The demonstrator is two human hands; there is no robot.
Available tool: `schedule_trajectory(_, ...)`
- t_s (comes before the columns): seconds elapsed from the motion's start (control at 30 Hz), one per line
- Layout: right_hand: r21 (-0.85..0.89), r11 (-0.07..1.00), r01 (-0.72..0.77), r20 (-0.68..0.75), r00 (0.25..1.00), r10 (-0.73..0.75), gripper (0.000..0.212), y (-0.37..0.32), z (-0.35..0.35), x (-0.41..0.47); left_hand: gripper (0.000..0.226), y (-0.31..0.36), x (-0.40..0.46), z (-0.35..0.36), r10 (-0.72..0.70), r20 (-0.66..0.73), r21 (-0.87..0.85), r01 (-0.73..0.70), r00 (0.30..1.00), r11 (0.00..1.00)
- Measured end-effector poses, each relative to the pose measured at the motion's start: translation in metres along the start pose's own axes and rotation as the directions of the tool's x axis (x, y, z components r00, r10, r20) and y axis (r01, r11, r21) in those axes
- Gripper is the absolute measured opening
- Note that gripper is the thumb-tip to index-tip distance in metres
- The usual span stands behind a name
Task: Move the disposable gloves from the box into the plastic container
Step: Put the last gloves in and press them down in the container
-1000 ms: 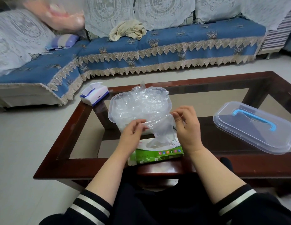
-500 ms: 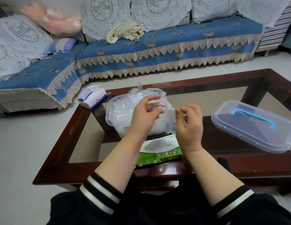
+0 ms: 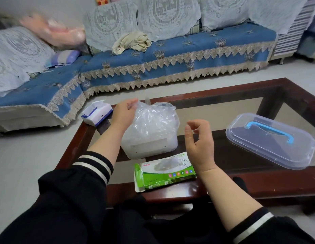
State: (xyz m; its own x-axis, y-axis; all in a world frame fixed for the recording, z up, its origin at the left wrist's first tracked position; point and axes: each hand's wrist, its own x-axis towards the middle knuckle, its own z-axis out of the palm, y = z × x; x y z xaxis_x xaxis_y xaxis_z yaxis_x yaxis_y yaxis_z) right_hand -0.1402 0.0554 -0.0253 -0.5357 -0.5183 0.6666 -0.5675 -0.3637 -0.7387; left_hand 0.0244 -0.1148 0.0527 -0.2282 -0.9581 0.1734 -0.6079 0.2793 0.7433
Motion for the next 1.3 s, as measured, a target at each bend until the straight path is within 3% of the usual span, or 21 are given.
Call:
schedule_trajectory(0.1,-0.054,0.995,-0.088,0.167,0.981,0.096,0.019,-0.006,0.002,-0.004,0.047,-0.018,0.0,-0.001,-0.088,0.036,0.133,0.082,0.995,0.988)
schedule_trajectory(0.2,-0.132,0.984,-0.122,0.311,0.937,0.158,0.017,-0.008,0.005,-0.007,0.061,-0.031,-0.002,-0.001,-0.085,0.082,0.401,0.045,0.993,0.915)
schedule_trajectory(0.33,-0.266,0.961,-0.073,0.545,0.811,0.212,0.021,-0.002,0.01,-0.008,0.065,-0.029,-0.003,-0.003,-0.083,0.104,0.596,0.005,0.991,0.803)
schedule_trajectory(0.4,-0.311,0.948,-0.06,0.635,0.73,0.254,0.033,0.002,0.012,-0.01,0.057,-0.025,-0.007,-0.004,-0.069,0.069,0.576,0.017,0.995,0.817)
schedule_trajectory(0.5,-0.386,0.922,-0.035,0.733,0.595,0.329,0.047,0.004,0.015,-0.013,0.031,-0.02,-0.021,-0.004,0.052,-0.096,0.437,-0.005,0.994,0.899)
schedule_trajectory(0.57,-0.422,0.906,-0.024,0.764,0.53,0.369,0.05,0.005,0.017,-0.015,0.03,-0.02,-0.034,-0.001,0.149,-0.204,0.37,-0.065,0.968,0.927)
schedule_trajectory(0.67,-0.46,0.888,0.017,0.788,0.468,0.399,0.044,0.006,0.019,-0.017,0.032,-0.019,-0.054,0.004,0.231,-0.286,0.258,-0.158,0.93,0.953)
schedule_trajectory(0.8,-0.489,0.872,0.032,0.786,0.45,0.424,0.026,0.006,0.021,-0.018,0.028,-0.017,-0.097,0.013,0.411,-0.361,0.116,-0.397,0.837,0.91)
schedule_trajectory(0.87,-0.489,0.872,0.016,0.78,0.456,0.429,0.021,0.006,0.021,-0.017,0.03,-0.017,-0.121,0.021,0.462,-0.223,0.035,-0.467,0.858,0.884)
schedule_trajectory(0.9,-0.488,0.873,0.011,0.776,0.463,0.428,0.019,0.007,0.021,-0.017,0.03,-0.019,-0.129,0.027,0.427,-0.099,0.012,-0.428,0.899,0.904)
schedule_trajectory(0.97,-0.486,0.874,0.017,0.771,0.478,0.42,0.018,0.007,0.022,-0.016,0.042,-0.026,-0.138,0.039,0.236,0.19,0.043,-0.248,0.953,0.968)
schedule_trajectory(1.03,-0.486,0.874,0.027,0.769,0.488,0.413,0.018,0.006,0.022,-0.016,0.075,-0.037,-0.144,0.05,0.095,0.375,0.169,-0.168,0.922,0.971)
schedule_trajectory(1.1,-0.486,0.874,0.027,0.768,0.49,0.412,0.018,0.007,0.022,-0.015,0.085,-0.046,-0.144,0.055,0.055,0.434,0.233,-0.171,0.899,0.957)
schedule_trajectory(1.17,-0.474,0.88,0.01,0.764,0.502,0.405,0.017,0.008,0.021,-0.015,0.081,-0.052,-0.141,0.056,0.028,0.437,0.257,-0.154,0.899,0.954)
schedule_trajectory(1.3,-0.431,0.902,-0.019,0.729,0.582,0.36,0.016,0.011,0.021,-0.014,0.079,-0.058,-0.135,0.057,0.01,0.436,0.234,-0.124,0.9,0.964)
